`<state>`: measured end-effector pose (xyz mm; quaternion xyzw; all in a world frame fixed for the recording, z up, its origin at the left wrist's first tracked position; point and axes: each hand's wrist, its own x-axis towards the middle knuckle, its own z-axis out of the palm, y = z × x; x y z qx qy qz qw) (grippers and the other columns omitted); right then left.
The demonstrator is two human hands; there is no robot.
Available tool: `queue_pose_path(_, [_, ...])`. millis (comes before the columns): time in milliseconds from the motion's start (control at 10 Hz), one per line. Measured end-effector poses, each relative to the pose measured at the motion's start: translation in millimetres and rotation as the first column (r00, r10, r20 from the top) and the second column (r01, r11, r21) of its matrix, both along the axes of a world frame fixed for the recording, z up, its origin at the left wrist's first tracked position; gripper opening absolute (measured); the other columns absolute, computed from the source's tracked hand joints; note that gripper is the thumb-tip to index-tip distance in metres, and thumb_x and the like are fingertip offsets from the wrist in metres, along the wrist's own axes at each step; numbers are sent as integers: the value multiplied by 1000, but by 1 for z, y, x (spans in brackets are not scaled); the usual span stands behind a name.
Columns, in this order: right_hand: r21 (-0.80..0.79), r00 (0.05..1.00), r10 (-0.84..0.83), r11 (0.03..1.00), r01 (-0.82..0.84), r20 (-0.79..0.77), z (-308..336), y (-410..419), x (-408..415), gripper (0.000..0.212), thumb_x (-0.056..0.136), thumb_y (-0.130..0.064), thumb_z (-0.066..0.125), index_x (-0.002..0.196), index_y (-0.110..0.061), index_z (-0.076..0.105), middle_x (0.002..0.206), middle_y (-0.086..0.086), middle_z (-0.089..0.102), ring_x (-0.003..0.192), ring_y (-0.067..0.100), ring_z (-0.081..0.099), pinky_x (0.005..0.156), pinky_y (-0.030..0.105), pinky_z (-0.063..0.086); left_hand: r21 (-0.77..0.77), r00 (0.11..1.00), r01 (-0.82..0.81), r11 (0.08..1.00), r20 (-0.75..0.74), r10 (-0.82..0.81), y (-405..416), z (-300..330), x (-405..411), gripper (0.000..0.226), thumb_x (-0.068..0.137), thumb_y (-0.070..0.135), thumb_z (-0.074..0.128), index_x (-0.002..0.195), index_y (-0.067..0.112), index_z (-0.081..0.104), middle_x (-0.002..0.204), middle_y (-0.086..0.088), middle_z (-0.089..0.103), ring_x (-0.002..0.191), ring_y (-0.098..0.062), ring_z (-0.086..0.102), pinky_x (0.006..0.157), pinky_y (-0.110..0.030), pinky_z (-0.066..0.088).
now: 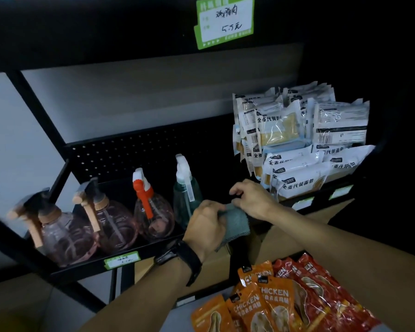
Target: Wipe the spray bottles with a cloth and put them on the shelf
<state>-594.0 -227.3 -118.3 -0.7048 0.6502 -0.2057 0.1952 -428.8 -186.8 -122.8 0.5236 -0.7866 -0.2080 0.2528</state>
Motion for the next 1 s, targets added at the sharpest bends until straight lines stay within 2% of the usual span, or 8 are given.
queue_pose_path(100, [-7,997,69,998,-69,30,13,11,-5,23,93,-9,57,110,-19,69,102,-9,52,99,10,55,83,20,40,-12,999,17,1000,41,-16,2,5,2,29,96,18,59,123,12,67,123,-4,59,113,-18,56,86,-8,30])
queue_pose_path(200, [65,986,168,984,-168,5,23,22,-7,25,90,-14,59,112,-22,68,105,-10,56,102,9,56,90,27,46,-4,994,32,999,109,-32,3,8,3,31,94,19,61,124,16,67,123,-4,63,113,-19,57,89,-15,35])
queue_pose_path(300, [118,965,244,966,-232,-96,22,29,-6,32,86,-16,63,118,-22,65,113,-9,55,109,9,53,91,24,42,-1,985,53,999,165,-52,4,11,1,33,93,16,59,124,18,68,121,-7,66,112,-20,58,91,-22,40])
queue_pose_path(400, [120,938,285,957,-266,-195,17,32,-5,36,85,-18,64,121,-22,62,115,-7,54,109,12,50,83,22,35,-15,981,46,999,188,-42,4,10,-2,33,94,13,55,124,17,68,121,-7,67,113,-21,59,92,-24,40])
queue_pose_path(600, [114,900,329,944,-309,-284,11,30,-3,34,90,-12,56,124,-17,60,122,5,59,114,22,52,83,26,37,-35,983,-17,999,184,23,-1,3,-5,27,94,12,56,117,16,69,116,-5,66,107,-21,60,85,-23,39])
queue_pose_path(700, [132,889,344,939,-318,-301,13,29,-2,33,90,-11,55,123,-16,61,122,7,60,114,25,53,91,35,44,-12,981,-19,1000,192,20,-2,2,-6,23,93,12,56,112,15,68,112,-4,63,105,-22,60,82,-22,38])
queue_pose_path(800, [122,899,335,942,-313,-283,11,31,-1,34,90,-9,54,124,-14,59,121,6,56,114,24,52,90,34,42,2,979,11,1000,204,-12,-3,3,-5,22,93,11,55,112,13,67,112,-8,61,103,-24,60,85,-28,43])
queue_pose_path(1000, [83,907,303,953,-292,-292,20,41,-6,44,90,-15,55,134,-19,51,129,1,49,123,20,43,102,38,38,34,975,45,998,215,-51,7,17,1,35,94,15,56,129,16,61,122,-7,57,112,-23,57,90,-25,41])
